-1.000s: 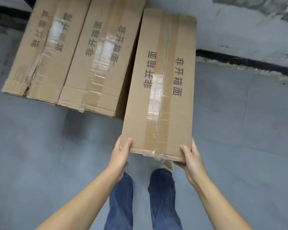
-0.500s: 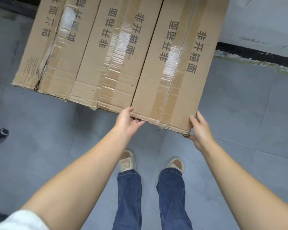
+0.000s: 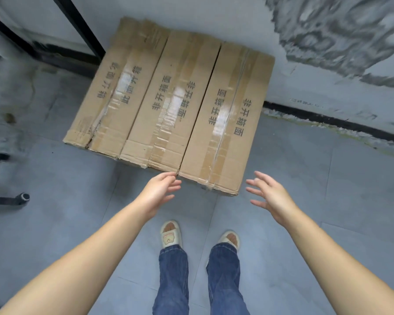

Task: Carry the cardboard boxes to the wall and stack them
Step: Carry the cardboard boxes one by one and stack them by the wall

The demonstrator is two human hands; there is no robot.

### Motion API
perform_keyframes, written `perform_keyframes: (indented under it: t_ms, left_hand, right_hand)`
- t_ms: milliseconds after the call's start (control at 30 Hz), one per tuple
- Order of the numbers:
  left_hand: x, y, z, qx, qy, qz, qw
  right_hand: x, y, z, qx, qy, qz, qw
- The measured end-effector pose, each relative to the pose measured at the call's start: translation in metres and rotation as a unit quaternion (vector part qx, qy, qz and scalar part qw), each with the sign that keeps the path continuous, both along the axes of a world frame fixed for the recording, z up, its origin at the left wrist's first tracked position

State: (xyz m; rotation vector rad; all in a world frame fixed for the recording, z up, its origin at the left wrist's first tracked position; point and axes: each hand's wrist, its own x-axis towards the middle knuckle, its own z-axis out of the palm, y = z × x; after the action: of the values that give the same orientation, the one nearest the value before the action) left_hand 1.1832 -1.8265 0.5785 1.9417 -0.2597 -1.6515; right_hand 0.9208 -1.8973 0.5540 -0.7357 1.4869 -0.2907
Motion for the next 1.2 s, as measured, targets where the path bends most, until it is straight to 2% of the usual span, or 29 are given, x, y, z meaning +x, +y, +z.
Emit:
perform_keyframes:
  t_ms: [133,267,467,533,633,800,933,1067,1200]
  left_hand:
    - [-0.001,0.03,0.1,-0.104,-0.066,-0.143,0.982]
    - [0.002,0.073,0.171,-0.203,-0.099,-0.169,0.96]
    - [0.007,0.118,0.192,-0.234,-0.1,-0.1,0.962]
    - [0.012,0.125,0.191,-0.249,-0.1,-0.119,0.956]
    - [0.023,0.127,0.192,-0.273,-0.084,-0.215,0.934]
    - [0.047,0.119,0.193,-0.292,-0.064,-0.401,0.866]
    - [0.045,0.109,0.2,-0.325,-0.043,-0.467,0.821]
    - [0.012,0.114,0.21,-0.369,-0.007,-0.532,0.762]
    - [-0.039,0.138,0.22,-0.397,0.037,-0.607,0.688]
  right_hand:
    - [-0.019,0.037,0.103,-0.118,-0.008,0.097,0.988]
    - [-0.05,0.094,0.156,-0.212,0.007,0.134,0.968]
    - [-0.066,0.177,0.182,-0.249,0.038,0.029,0.967]
    - [-0.059,0.201,0.185,-0.258,0.052,-0.008,0.965]
    - [-0.039,0.239,0.192,-0.28,0.078,-0.082,0.953]
    - [0.01,0.316,0.197,-0.28,0.096,-0.264,0.918]
    - [0.042,0.383,0.206,-0.256,0.115,-0.381,0.881]
    - [0.058,0.448,0.214,-0.253,0.183,-0.484,0.818]
    - [0.07,0.513,0.222,-0.26,0.225,-0.569,0.747]
